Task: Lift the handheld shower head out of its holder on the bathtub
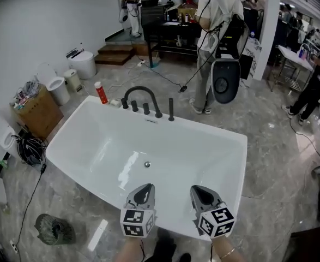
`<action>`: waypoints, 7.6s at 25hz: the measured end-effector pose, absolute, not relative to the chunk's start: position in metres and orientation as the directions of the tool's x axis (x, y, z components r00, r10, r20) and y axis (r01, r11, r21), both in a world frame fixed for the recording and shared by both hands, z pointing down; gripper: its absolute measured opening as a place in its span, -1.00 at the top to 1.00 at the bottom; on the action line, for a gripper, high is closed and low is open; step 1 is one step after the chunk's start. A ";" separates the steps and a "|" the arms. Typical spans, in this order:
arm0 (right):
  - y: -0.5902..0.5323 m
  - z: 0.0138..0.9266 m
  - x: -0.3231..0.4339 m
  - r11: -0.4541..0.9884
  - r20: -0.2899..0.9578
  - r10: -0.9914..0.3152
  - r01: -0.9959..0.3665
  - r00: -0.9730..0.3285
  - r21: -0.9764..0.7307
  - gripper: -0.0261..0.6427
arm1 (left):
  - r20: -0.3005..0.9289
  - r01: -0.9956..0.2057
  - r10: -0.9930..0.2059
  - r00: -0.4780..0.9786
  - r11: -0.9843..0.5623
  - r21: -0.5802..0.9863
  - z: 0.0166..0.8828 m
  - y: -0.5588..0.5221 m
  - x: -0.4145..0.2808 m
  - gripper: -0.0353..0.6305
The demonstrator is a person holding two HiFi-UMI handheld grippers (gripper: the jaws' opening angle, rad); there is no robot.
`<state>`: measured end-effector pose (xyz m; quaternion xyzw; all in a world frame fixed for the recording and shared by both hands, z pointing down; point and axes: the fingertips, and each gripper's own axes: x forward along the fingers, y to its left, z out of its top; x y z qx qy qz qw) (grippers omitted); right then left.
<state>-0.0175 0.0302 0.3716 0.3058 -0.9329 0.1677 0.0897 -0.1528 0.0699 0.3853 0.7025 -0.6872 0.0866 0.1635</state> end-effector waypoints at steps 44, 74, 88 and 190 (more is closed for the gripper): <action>-0.321 0.587 -0.189 0.650 0.410 -0.586 -0.708 -0.699 -0.277 0.84 | 0.430 -0.989 -0.895 0.116 -0.062 0.138 0.605 -0.366 -0.328 0.55; -0.454 0.727 -0.144 0.627 0.391 -0.601 -0.715 -0.697 -0.310 0.86 | 0.469 -0.998 -0.883 0.016 0.014 0.061 0.746 -0.610 -0.312 0.20; -0.452 0.760 -0.150 0.599 0.394 -0.596 -0.715 -0.699 -0.361 0.87 | 0.503 -1.000 -0.864 -0.007 -0.001 -0.016 0.760 -0.673 -0.320 0.29; -0.099 0.207 0.036 0.706 0.017 -0.694 -0.684 -0.720 -0.182 0.91 | 0.053 -0.931 -0.997 0.056 -0.071 -0.357 0.110 -0.206 -0.105 0.50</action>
